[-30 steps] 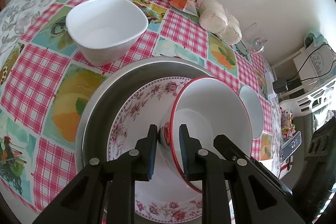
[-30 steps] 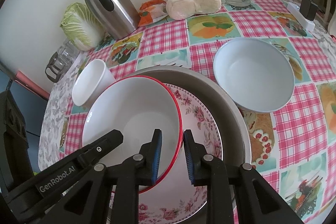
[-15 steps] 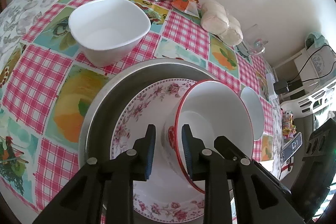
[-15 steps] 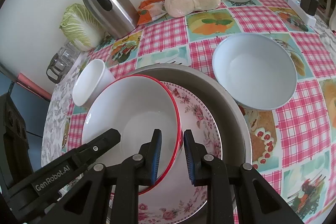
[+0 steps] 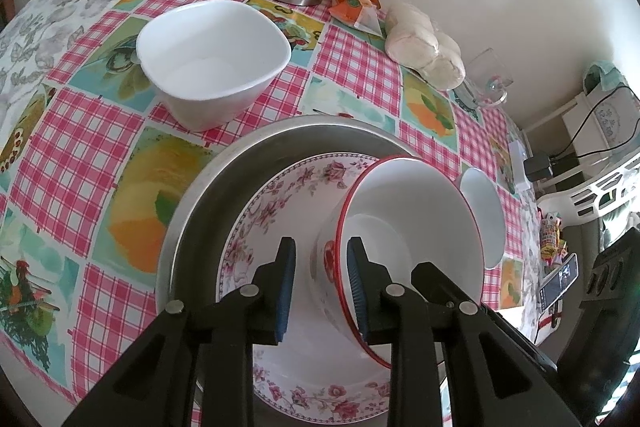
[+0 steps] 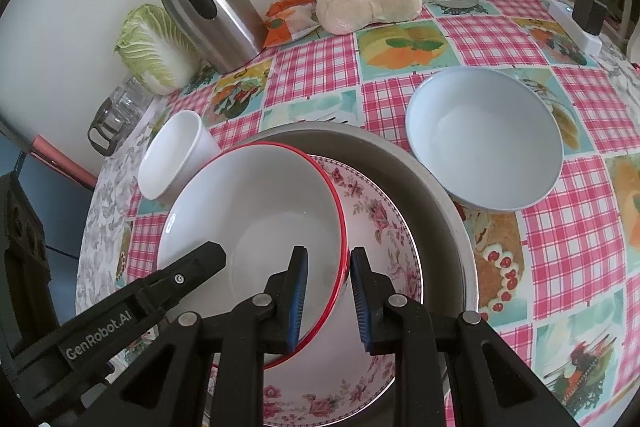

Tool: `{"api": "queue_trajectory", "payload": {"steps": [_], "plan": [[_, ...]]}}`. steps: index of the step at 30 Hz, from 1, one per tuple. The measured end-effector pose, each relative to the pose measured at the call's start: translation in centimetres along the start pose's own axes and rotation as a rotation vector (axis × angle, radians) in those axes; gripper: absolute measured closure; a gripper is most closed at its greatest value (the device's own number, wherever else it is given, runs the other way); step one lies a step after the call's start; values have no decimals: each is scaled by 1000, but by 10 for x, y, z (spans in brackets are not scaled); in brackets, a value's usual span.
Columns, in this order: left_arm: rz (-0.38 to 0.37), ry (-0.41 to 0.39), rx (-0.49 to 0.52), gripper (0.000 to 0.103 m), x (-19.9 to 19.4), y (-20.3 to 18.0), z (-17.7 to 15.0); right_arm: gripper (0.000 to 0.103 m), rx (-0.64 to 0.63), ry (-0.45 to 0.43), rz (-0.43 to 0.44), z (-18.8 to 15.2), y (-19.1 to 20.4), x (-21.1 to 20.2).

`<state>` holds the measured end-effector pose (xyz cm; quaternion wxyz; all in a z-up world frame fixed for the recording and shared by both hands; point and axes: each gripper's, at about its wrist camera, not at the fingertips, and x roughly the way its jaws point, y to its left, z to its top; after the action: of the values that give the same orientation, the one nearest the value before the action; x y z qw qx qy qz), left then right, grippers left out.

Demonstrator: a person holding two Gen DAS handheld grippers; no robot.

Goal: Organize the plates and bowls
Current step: 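Lower the red-rim bowl with both grippers onto the floral plate in the basin, then open both grippers and release the red-rim bowl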

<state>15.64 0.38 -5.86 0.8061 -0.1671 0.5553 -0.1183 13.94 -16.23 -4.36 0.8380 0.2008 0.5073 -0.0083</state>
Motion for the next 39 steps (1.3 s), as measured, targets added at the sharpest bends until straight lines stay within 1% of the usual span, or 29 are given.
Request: {"api": "queue_trajectory", "payload": {"steps": [10, 13, 16, 18, 19, 20, 21, 23, 26, 28, 30, 31, 34, 35, 36, 37, 38, 39], "plan": [[30, -18, 4, 74, -8, 0, 0, 78, 3, 11, 23, 1, -2, -1], [48, -34, 17, 65, -14, -3, 0, 74, 6, -9, 14, 2, -4, -8], [57, -54, 34, 64, -21, -5, 1, 73, -4, -35, -2, 4, -3, -19], [71, -74, 44, 61, -29, -7, 1, 73, -12, -55, -12, 5, -2, -26], [75, -82, 46, 56, -32, -8, 1, 73, -17, -66, -17, 6, -2, -29], [78, -91, 47, 50, -35, -8, 2, 68, -24, -80, -23, 6, -1, -33], [81, -100, 42, 47, -38, -7, 2, 55, -28, -87, -26, 7, 0, -36], [86, -108, 14, 38, -43, -3, 3, 42, -33, -110, -36, 7, 1, -41], [104, -129, -14, 36, -50, 3, 6, 42, -31, -116, -46, 7, 0, -43], [130, -144, -20, 34, -53, 6, 7, 39, -30, -115, -41, 6, -1, -42], [147, -155, -30, 25, -54, 10, 7, 28, -32, -119, -39, 6, 0, -41], [153, -161, -34, 18, -55, 12, 8, 26, -33, -122, -38, 6, 0, -41], [166, -174, -45, 17, -58, 15, 9, 24, -43, -125, -36, 5, 1, -41], [169, -179, -44, 17, -59, 16, 10, 22, -45, -125, -37, 5, 2, -40], [173, -182, -40, 17, -59, 16, 10, 13, -47, -125, -38, 5, 1, -40], [178, -185, -35, 17, -60, 16, 11, 9, -48, -126, -39, 5, 1, -40], [182, -187, -32, 17, -60, 17, 11, 1, -49, -128, -41, 5, 1, -40], [185, -190, -31, 17, -60, 17, 11, 0, -50, -132, -42, 5, 1, -40]]}}
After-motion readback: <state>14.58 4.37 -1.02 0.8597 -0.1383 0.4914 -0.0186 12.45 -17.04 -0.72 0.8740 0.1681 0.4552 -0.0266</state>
